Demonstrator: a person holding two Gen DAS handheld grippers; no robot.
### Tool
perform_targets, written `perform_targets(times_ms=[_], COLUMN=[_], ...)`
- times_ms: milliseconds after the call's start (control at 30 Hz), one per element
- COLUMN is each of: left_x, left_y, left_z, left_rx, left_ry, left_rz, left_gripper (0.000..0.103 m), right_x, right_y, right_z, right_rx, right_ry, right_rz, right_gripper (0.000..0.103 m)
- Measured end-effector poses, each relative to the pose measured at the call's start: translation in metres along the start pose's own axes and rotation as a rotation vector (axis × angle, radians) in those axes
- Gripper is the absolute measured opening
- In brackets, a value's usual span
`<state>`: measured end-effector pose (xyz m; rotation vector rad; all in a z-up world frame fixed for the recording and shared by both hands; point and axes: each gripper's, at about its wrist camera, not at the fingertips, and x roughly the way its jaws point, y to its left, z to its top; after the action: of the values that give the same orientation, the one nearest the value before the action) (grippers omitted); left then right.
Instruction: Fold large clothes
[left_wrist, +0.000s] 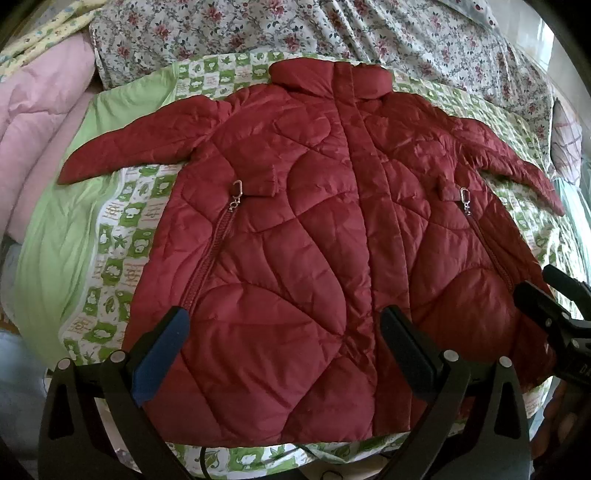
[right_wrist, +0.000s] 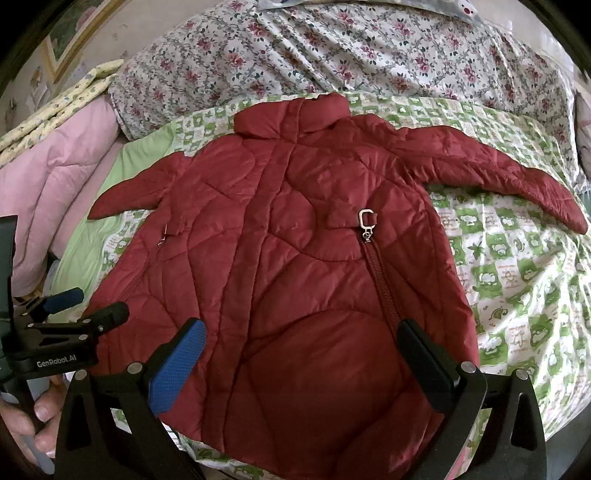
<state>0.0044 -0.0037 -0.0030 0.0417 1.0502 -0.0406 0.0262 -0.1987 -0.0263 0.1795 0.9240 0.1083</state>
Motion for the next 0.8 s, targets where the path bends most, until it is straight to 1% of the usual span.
perform_targets(times_ms=[133,167,200,233,267,333,367,467,533,633,700,800], left_x=[0.009,0.007,0.008,0.006,0.006,0.007,0.011,0.013,0.014,0.015,0.016,0.016], left_y=[0.001,0.001,0.001,0.002,0.002,0.002,0.002,0.004,0.007,0.01,0.013,0.018], left_z=[0.001,0.001,0.002,0.002,0.003,0.004,0.004,0.007,0.01,0.018,0.023,0.033], left_rx=[-0.006,-0.018,-0.02,-0.036,-0.041,-0.035,-0.019,-0.022,-0.029,-0.033,-0.036,-0.034], left_ry=[-0.013,-0.043,-0.049,-0.088,-0.1,-0.084,-0.041,-0.049,-0.05,-0.066,-0.076,-0.101], left_rz=[-0.014,-0.034,-0.038,-0.063,-0.072,-0.066,-0.041,-0.06,-0.085,-0.087,-0.084,-0.046], left_gripper=[0.103,0.103,0.103,0.103,0.103,0.103,0.103,0.103,0.103,0.103,0.103,0.103], right_x=[0.003,0.003,0.004,0.004,0.004,0.006,0.007,0.012,0.013,0.014,0.014,0.013], right_y=[-0.004,-0.005,-0.006,-0.006,-0.008,-0.011,-0.014,-0.026,-0.035,-0.051,-0.065,-0.087], right_z=[0.001,0.001,0.001,0.002,0.002,0.002,0.003,0.004,0.006,0.009,0.012,0.017], right_rx=[0.009,0.011,0.014,0.016,0.019,0.025,0.032,0.059,0.083,0.124,0.157,0.217], right_ry=[0.004,0.005,0.006,0.006,0.005,0.001,0.0,-0.001,-0.003,-0.012,-0.025,-0.04], right_rz=[0.001,0.002,0.001,0.002,0.004,0.008,0.009,0.001,-0.006,-0.01,-0.015,0.012], right_gripper=[0.103,0.103,0.103,0.103,0.103,0.103,0.103,0.103,0.103,0.103,0.103,0.103])
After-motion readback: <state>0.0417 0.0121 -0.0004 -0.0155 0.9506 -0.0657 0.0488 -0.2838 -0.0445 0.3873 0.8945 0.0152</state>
